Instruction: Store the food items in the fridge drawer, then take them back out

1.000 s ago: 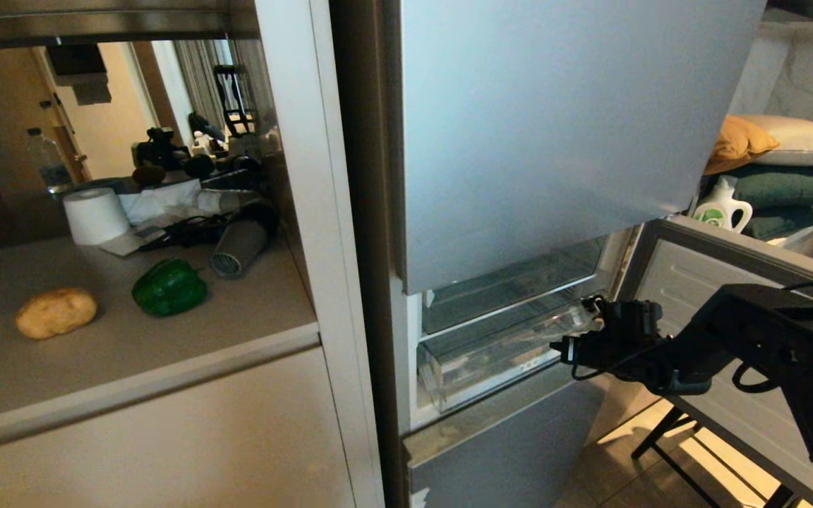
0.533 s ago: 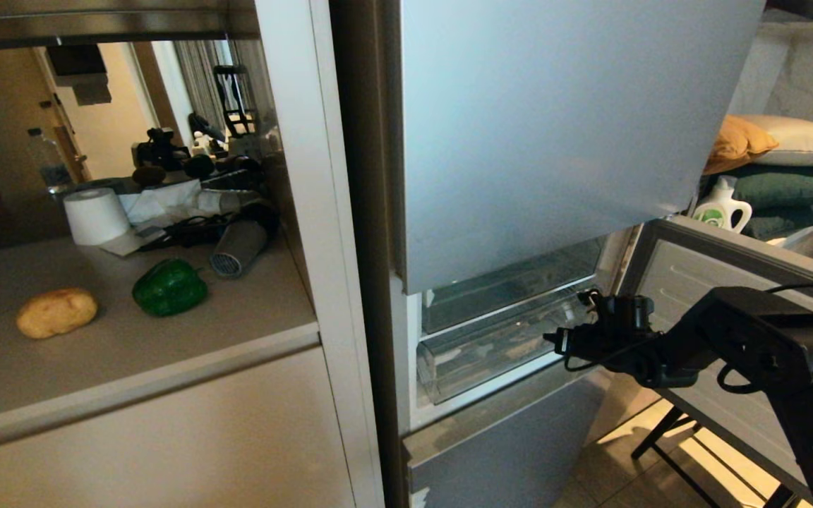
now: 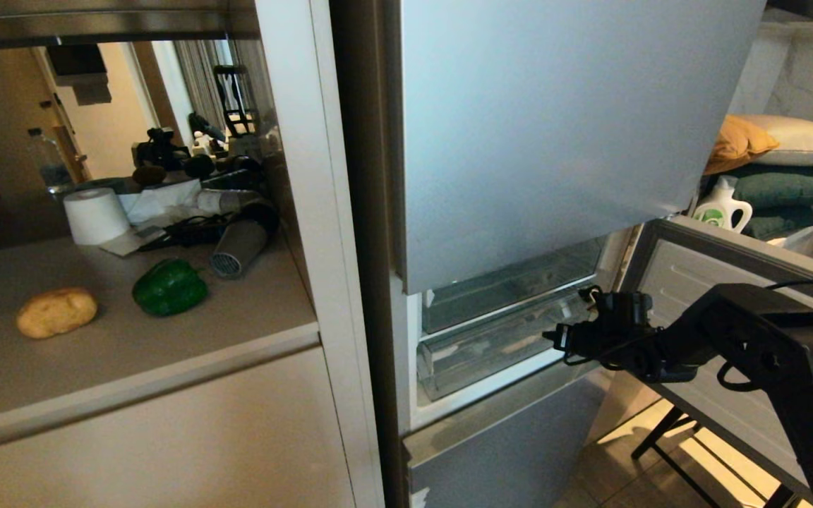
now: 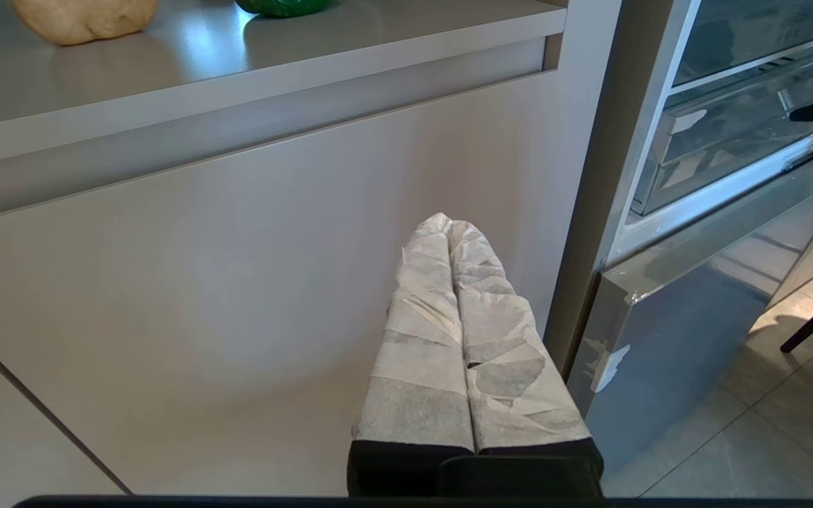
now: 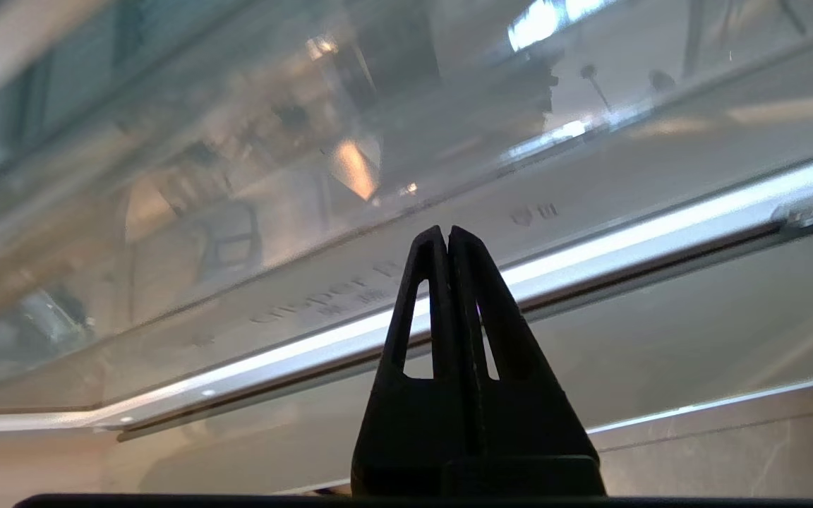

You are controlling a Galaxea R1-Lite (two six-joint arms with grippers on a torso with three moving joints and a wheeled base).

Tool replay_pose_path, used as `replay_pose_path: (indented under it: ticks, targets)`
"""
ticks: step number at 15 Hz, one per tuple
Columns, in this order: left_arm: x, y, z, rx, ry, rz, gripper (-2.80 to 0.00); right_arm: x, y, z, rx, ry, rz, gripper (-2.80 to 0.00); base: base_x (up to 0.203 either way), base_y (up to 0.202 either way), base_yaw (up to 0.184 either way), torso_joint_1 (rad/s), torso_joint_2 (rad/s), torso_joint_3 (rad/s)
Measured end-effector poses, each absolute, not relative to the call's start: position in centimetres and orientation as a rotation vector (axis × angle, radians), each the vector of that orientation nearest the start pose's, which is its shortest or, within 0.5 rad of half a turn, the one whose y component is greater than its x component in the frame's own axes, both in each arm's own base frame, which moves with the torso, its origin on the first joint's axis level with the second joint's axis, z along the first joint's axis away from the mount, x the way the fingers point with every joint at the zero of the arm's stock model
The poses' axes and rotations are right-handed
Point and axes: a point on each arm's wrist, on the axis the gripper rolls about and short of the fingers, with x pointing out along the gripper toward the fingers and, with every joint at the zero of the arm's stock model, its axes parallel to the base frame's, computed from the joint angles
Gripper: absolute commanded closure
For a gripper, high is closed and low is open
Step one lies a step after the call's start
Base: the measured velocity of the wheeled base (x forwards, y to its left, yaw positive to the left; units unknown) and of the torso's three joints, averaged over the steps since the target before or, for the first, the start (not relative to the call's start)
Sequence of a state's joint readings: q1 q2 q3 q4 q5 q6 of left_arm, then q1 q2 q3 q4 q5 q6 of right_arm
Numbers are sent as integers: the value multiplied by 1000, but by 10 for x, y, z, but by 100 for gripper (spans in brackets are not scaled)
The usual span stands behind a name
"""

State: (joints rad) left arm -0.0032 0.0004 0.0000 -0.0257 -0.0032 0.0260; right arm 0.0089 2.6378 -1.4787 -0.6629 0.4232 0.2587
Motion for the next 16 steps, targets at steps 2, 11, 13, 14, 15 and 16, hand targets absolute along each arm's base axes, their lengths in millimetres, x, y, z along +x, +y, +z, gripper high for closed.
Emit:
replay_pose_path:
  ticks: [2,11,13,14,15,16]
  targets:
    - [-23,0,78,26,-25,-6,0,491,14,-30,351,534,362,0,0,0,0,0,0,0]
    - [-23,0,78,26,-25,-6,0,510,14,-29,374,532,362,0,0,0,0,0,0,0]
    - [-23,0,78,26,-25,-6,0,509,14,-29,375,537,360,0,0,0,0,0,0,0]
    - [-23,0,78,26,-25,-6,0,505,14,-30,375,550,359,0,0,0,0,0,0,0]
    - [-23,0,78,26,-25,-6,0,499,14,-31,377,569,356,0,0,0,0,0,0,0]
    - [-23,0,78,26,-25,-6,0,493,13,-32,379,589,352,0,0,0,0,0,0,0]
